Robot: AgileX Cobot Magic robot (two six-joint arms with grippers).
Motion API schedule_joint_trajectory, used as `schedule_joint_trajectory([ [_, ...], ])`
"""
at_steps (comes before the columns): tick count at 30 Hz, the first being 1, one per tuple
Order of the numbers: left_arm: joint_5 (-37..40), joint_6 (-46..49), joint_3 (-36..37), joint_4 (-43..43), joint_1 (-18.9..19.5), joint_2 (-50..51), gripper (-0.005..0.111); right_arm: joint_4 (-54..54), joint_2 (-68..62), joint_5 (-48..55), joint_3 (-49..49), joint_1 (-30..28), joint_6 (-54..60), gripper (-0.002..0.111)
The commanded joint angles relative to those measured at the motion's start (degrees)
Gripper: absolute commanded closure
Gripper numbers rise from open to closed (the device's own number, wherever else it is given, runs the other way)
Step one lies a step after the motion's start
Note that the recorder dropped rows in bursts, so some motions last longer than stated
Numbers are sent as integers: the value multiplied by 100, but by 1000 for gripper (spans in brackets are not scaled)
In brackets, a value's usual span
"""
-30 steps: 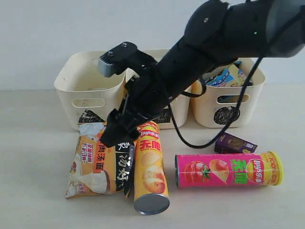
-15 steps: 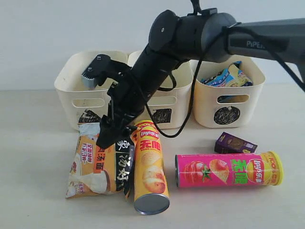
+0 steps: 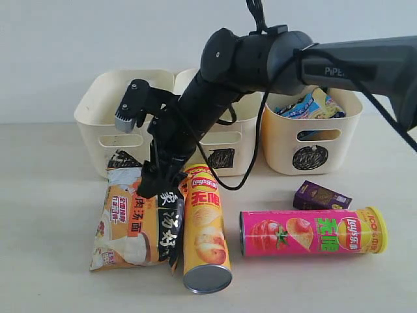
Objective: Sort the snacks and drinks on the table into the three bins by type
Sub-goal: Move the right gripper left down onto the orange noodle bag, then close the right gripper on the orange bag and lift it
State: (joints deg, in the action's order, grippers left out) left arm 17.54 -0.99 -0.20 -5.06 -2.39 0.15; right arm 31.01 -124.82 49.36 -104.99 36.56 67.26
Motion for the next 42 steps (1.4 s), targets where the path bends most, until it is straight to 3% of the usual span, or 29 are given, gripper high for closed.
schedule_joint_trajectory([
  [1, -76, -44, 20, -5, 14, -15, 102, -28, -106, -159, -42, 11, 168, 28],
  [13, -76, -44, 20, -5, 14, -15, 102, -44, -506, -344, -42, 0, 207, 28],
  [19, -76, -44, 20, -5, 14, -15, 102, 32, -607, 255, -42, 10, 207, 30],
  [21, -76, -44, 20, -5, 14, -15, 102, 32, -607, 269, -42, 10, 162, 41],
  [23, -76, -44, 20, -5, 14, -15, 102, 32, -607, 163, -42, 10, 113, 69],
  [24, -76, -44, 20, -5, 14, -15, 102, 21, -607, 79, -42, 10, 59, 93],
  [25, -76, -44, 20, -5, 14, -15, 102, 11, -607, 53, -42, 10, 59, 107],
  [34, -76, -44, 20, -5, 14, -15, 102, -32, -91, 338, -42, -30, -415, 108],
  [42, -76, -44, 20, -5, 14, -15, 102, 1304, 69, 1152, -42, -705, -883, 108],
])
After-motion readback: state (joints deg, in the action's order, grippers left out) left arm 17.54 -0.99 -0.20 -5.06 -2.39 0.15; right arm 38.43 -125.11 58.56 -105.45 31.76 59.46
